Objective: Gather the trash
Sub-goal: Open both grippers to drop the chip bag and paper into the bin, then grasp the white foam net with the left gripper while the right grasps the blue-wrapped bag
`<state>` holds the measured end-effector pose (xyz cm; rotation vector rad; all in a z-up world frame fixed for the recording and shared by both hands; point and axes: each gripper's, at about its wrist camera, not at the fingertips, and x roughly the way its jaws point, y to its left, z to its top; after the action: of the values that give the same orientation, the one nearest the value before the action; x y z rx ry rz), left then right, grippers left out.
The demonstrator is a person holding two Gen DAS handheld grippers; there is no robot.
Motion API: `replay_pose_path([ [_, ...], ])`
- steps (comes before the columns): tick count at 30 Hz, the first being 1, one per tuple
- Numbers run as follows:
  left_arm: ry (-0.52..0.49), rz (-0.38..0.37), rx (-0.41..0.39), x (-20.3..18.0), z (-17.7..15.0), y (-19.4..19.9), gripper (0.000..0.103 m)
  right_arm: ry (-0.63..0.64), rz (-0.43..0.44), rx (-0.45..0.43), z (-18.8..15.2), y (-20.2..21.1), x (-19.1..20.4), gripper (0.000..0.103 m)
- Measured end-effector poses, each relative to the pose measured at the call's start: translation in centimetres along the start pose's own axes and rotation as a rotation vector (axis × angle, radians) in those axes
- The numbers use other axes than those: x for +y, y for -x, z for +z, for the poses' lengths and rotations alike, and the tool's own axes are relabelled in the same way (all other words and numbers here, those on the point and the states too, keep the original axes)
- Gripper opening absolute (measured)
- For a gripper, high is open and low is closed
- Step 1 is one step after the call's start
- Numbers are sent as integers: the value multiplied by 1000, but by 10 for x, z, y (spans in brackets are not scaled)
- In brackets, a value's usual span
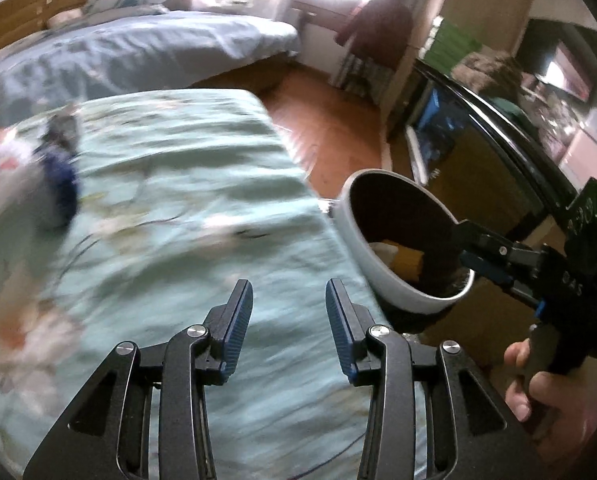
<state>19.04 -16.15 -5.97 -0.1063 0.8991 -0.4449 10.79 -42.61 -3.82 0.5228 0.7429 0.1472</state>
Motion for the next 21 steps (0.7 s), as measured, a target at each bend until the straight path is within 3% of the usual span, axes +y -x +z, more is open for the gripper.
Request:
replay_pose_path([
  [6,69,47,-22,38,-11,19,38,55,43,39,-12,-15,35,85],
  [9,102,66,-36,56,-14,30,38,80,59,57,-18,-23,50,91],
  [12,140,94,-56,78,-19,41,44,107,83,79,-24,-32,67,93],
  [21,233,160,-91,130,-28,62,44,173,136,123,-35,-53,110,93],
])
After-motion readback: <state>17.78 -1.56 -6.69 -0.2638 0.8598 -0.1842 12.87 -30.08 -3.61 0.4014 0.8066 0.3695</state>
